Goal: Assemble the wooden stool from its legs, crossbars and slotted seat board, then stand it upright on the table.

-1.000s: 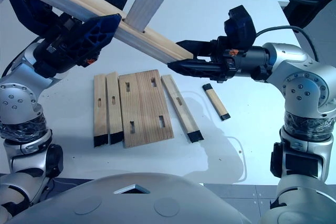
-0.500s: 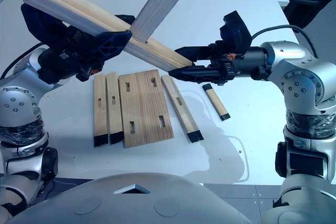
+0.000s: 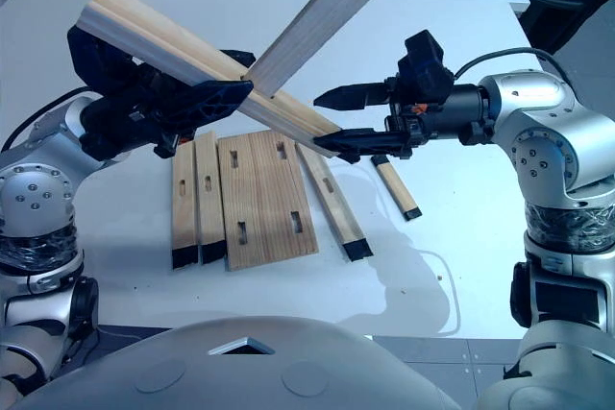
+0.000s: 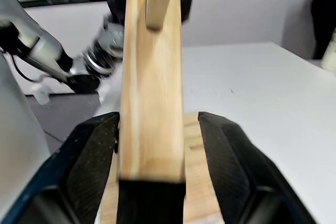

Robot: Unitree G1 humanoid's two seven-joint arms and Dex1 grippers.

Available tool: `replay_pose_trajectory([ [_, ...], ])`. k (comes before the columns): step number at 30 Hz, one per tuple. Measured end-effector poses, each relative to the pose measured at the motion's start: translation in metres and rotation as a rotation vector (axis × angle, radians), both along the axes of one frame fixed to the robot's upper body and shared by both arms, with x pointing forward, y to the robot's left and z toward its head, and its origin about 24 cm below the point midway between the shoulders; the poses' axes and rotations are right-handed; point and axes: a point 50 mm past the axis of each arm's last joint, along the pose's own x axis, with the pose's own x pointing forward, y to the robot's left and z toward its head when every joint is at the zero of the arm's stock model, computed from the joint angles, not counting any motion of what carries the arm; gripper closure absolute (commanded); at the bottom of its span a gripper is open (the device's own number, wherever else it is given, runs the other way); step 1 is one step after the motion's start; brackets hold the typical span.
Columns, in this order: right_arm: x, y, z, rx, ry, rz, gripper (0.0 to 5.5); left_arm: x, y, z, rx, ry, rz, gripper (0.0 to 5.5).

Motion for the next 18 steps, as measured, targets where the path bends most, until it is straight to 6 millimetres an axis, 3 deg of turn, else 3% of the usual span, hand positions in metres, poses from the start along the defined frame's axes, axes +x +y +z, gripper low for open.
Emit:
replay_pose_trajectory([
  [4, 0.008, -0.018, -0.011, -0.029, 0.007, -0.117, 2.76, 0.001, 0.014, 0.006, 0.039, -0.035, 0.084, 3.41],
  [9, 0.000, -0.048, -0.014, -0.029, -0.005, -0.287, 2.76, -0.033, 0.040, -0.001, 0.260, -0.040, 0.126, 3.41],
  [15, -0.024, -0.056, -0.025, -0.017, 0.009, -0.390, 2.76, -0.066, 0.048, -0.016, 0.427, 0.009, 0.030, 3.41],
  [18, -0.029, -0.053, -0.031, -0.011, 0.015, -0.420, 2.76, -0.071, 0.052, -0.025, 0.489, 0.021, 0.012, 3.41],
])
